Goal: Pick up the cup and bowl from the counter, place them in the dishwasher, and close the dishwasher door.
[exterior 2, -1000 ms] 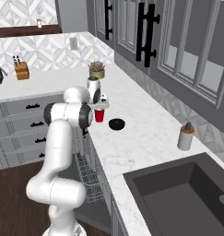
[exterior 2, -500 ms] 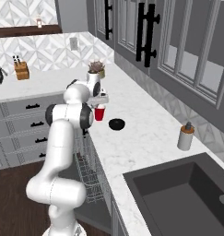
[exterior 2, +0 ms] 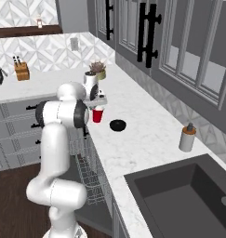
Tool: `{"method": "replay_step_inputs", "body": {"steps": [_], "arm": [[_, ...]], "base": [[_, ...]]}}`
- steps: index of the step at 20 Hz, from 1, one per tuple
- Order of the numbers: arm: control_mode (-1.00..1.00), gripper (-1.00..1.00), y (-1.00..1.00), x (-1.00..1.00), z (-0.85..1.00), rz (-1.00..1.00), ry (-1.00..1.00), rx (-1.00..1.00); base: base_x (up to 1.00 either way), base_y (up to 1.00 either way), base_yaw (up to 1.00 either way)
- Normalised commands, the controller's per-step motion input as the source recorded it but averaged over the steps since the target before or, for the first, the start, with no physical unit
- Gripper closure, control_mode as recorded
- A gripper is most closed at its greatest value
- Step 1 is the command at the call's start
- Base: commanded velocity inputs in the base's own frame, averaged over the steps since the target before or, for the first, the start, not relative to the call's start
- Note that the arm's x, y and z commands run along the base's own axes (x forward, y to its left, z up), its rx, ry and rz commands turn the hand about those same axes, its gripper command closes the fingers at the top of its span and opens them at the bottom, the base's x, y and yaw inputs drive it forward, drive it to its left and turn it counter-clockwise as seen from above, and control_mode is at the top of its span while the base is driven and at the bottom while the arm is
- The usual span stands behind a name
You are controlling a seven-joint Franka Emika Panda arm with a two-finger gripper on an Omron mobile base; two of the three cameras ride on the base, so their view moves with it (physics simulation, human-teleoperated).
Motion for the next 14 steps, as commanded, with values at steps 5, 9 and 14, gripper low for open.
{"method": "replay_step_inputs", "body": {"steps": [5,9,14], "arm": [[-1.00,1.00,0.39,-1.00,0.24,0.00,-0.14,0.06],[-1.00,1.00,0.73,-1.00,0.25,0.00,0.00,-0.01],[-1.00,1.00,0.55,-0.73,-0.20,0.01,0.06,-0.12]], "base": [[0.00,0.00,0.00],[0.00,0.00,0.00],[0.00,0.00,0.00]]}}
